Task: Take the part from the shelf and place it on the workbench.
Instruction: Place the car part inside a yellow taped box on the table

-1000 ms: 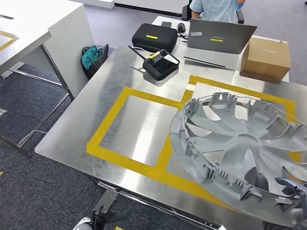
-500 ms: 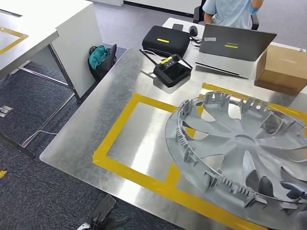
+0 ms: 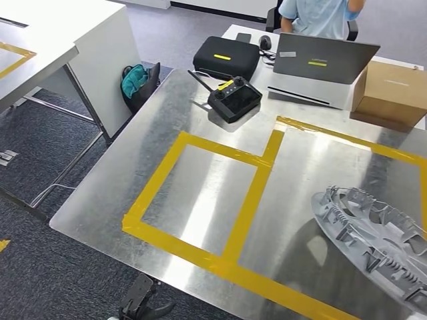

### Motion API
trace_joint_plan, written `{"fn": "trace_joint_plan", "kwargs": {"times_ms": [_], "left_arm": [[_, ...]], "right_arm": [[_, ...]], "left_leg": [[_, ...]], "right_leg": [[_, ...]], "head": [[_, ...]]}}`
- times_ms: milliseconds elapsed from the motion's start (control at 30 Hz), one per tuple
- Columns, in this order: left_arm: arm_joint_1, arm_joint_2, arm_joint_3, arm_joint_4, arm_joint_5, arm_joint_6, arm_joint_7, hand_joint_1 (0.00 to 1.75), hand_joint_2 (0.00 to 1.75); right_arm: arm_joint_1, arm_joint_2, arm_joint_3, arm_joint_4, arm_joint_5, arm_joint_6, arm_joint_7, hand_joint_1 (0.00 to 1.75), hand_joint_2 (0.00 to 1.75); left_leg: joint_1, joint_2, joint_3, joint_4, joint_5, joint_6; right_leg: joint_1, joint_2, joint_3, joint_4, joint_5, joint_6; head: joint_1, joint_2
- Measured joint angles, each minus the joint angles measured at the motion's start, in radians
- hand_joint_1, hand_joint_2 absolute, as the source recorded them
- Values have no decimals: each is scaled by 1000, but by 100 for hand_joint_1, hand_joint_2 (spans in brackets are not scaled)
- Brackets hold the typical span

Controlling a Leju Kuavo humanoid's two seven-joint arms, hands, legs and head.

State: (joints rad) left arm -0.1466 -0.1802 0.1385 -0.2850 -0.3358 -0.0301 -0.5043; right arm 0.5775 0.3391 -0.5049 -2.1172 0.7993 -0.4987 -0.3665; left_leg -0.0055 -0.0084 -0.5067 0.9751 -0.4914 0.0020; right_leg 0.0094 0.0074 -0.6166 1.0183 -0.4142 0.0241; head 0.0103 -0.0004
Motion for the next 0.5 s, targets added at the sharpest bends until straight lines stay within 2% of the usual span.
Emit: {"fn": "trace_joint_plan", "kwargs": {"times_ms": [133,233,333,433,500], "left_arm": [[-3,-1,5,1,-6,-7,-5,0,175],[-4,-1,6,1,-10,-11,-7,0,175],[-4,-1,7,1,-11,-12,-8,0,175],[-4,-1,7,2,-22,-17,-7,0,175],[-6,-2,7,2,-36,-24,0,0,175]], "right_arm": [[-76,0,-164,52,-12,134,-15,175,175],[-118,0,-266,85,-13,171,-24,175,175],[-140,0,-325,104,-1,183,-22,175,175],[-175,0,-379,132,102,248,-46,175,175],[-232,0,-446,167,229,315,-123,175,175]], "left_leg": [[-1,1,2,0,1,-1],[-3,1,2,0,1,-1],[-4,1,2,0,1,0],[-4,2,2,0,1,0],[-4,4,3,0,1,0]], "right_leg": [[-1,1,2,0,2,0],[-2,0,3,0,2,1],[-3,0,3,0,2,2],[-3,1,2,0,2,2],[-3,3,2,-1,3,2]], "head": [[0,0],[0,0],[0,0],[0,0],[0,0]]}}
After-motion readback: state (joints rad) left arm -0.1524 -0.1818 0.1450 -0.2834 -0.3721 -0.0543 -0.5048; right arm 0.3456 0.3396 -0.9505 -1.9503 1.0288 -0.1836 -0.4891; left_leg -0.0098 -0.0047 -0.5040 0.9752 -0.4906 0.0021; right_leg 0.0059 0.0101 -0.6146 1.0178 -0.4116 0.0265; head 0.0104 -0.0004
